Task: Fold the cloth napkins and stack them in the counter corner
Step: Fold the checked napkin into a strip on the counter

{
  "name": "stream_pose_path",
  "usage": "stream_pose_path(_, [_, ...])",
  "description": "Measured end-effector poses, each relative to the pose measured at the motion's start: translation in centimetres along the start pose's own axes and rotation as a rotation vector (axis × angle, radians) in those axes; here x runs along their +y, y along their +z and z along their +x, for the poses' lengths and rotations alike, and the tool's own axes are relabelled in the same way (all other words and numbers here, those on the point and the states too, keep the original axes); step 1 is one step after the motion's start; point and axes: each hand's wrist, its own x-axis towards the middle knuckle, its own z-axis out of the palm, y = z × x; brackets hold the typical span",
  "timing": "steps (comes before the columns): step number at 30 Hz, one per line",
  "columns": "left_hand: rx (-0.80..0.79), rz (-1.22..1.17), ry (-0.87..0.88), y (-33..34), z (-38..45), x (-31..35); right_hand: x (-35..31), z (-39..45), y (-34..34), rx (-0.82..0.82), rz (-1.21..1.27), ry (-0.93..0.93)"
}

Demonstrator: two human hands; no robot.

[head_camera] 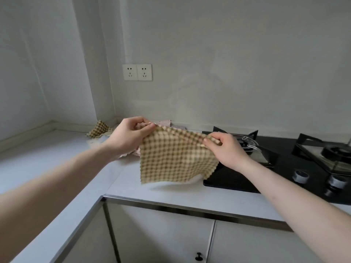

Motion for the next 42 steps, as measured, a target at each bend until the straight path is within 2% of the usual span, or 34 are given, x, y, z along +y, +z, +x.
stream_pose_path(3, [-0.021,-0.004,-0.001,-0.8,-1.7,2.1,-1.7,-1.0,-1.6,0.017,-0.011,-0.010])
stream_pose_path(7, [-0.111,-0.111,-0.031,-0.4,-3.0,3.9,-2.8,-2.5,-1.9,-0.127,0.077,0.068])
stream_pose_path(11, [-0.209,-0.101,-0.055,1.1,-3.5,6.4,-4.9,-4.3,0.6,-0.249,0.143,0.151])
stream_pose_path(17, [-0.338,-0.100,-0.062,1.9,-3.0,8.0,-6.4,-4.9,1.7,-0.203,0.155,0.059])
stream_pose_path(21, [-0.269,0.007,-0.071,0.7,-2.3,7.5,-5.4,-3.6,0.6,-0.176,0.070,0.035])
stream_pose_path(25, [-0.211,-0.003,-0.150,-0.8,-1.4,5.8,-4.5,-2.9,-1.6,-0.197,-0.111,0.030])
stream_pose_path(31, [-0.158,0.035,-0.182,-0.5,0.5,2.7,-2.8,-1.0,-3.6,-0.237,-0.139,0.067])
stream_pose_path(33, [-0.103,0.142,-0.156,0.0,1.4,1.0,-1.5,0.0,-3.5,-0.221,-0.093,0.138])
stream_pose_path(37, [-0.017,0.564,-0.051,2.3,2.6,-1.9,0.7,1.4,-1.8,-0.154,-0.128,0.196])
stream_pose_path(42, [-0.018,0.654,-0.077,4.2,4.2,-5.3,2.6,2.7,0.2,-0.073,-0.222,0.188])
